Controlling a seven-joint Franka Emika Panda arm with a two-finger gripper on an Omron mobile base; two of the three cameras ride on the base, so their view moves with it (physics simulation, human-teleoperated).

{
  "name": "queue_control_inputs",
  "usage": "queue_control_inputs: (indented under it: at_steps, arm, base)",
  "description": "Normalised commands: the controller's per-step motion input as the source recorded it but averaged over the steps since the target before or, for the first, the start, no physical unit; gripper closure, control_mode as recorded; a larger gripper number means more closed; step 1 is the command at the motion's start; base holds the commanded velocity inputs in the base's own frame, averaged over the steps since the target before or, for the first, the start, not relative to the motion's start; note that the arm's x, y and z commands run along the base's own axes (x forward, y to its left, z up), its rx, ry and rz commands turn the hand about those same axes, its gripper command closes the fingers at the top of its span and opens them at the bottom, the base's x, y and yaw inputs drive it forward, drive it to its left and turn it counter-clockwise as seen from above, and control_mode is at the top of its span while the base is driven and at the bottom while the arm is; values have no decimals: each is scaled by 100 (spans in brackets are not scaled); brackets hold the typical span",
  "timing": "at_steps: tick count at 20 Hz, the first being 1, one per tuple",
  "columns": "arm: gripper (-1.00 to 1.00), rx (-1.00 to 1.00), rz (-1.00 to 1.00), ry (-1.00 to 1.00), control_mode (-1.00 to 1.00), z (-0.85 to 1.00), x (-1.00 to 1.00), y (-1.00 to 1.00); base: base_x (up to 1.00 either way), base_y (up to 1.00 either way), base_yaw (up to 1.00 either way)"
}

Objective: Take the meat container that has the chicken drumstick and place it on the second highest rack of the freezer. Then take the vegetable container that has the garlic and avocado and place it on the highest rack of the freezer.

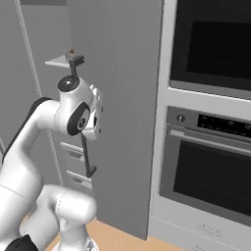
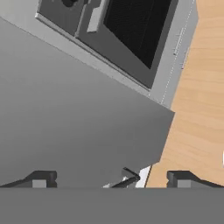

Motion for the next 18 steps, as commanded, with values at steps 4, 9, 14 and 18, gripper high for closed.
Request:
queue_control_inputs:
  at_steps: [4,9,14,18]
  arm:
    - [-100,0,0,0,100,0,0,0]
    - [-100,0,0,0,100,0,0,0]
    - [-100,0,0,0,100,0,0,0]
    - [-100,0,0,0,100,0,0,0]
  base:
    - [0,-100,-7]
    - [0,-100,-5]
    - [3,-100,-4]
    - [36,-100,-1]
